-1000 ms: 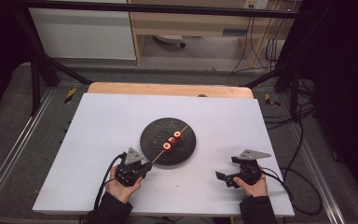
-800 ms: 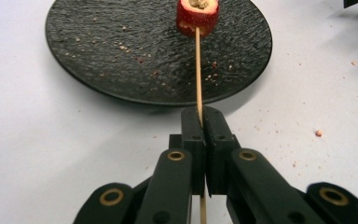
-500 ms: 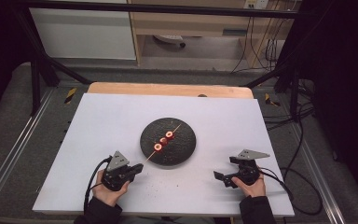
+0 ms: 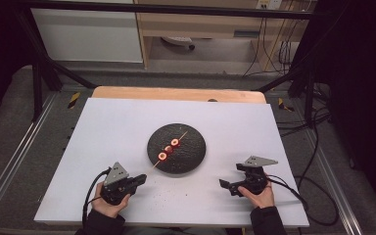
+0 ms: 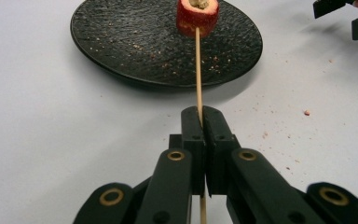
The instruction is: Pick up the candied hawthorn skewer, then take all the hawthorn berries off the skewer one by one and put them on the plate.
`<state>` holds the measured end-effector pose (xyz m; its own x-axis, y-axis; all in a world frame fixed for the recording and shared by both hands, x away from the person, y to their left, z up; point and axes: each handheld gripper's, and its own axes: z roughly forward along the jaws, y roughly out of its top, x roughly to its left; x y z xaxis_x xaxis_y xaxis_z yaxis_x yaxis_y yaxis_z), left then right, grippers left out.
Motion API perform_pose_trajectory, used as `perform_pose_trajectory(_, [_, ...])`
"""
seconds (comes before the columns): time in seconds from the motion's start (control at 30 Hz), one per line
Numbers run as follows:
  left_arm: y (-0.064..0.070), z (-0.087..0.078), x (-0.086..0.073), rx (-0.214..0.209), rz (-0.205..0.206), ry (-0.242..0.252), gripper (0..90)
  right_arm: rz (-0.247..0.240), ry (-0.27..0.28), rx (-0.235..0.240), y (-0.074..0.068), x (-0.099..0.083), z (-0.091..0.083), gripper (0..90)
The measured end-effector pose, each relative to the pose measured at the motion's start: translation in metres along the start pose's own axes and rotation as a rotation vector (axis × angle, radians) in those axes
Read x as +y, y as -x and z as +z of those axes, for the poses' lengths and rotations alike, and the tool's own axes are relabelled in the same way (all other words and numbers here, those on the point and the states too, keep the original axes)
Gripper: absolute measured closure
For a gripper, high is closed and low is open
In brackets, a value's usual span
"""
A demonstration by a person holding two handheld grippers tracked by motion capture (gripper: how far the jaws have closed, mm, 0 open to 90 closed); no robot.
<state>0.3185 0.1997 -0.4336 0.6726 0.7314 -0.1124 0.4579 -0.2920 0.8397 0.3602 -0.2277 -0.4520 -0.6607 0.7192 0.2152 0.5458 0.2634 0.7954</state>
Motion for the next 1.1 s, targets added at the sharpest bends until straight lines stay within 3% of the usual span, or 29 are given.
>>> perform_pose_trajectory(0.57, [0.005, -0.002, -0.001, 0.001, 0.008, 0.024, 88.1, 0.005, 0.024, 0.02, -0.026, 0.02, 0.016, 0.4])
perform_pose_trajectory(0.83, [0.005, -0.002, -0.001, 0.002, 0.008, 0.031, 88.1, 0.001, 0.03, 0.014, -0.039, 0.035, 0.027, 0.5])
perform_pose_trajectory(1.1, [0.006, -0.002, -0.001, 0.0, 0.007, 0.032, 88.1, 0.008, 0.056, 0.04, -0.05, 0.052, 0.034, 0.7])
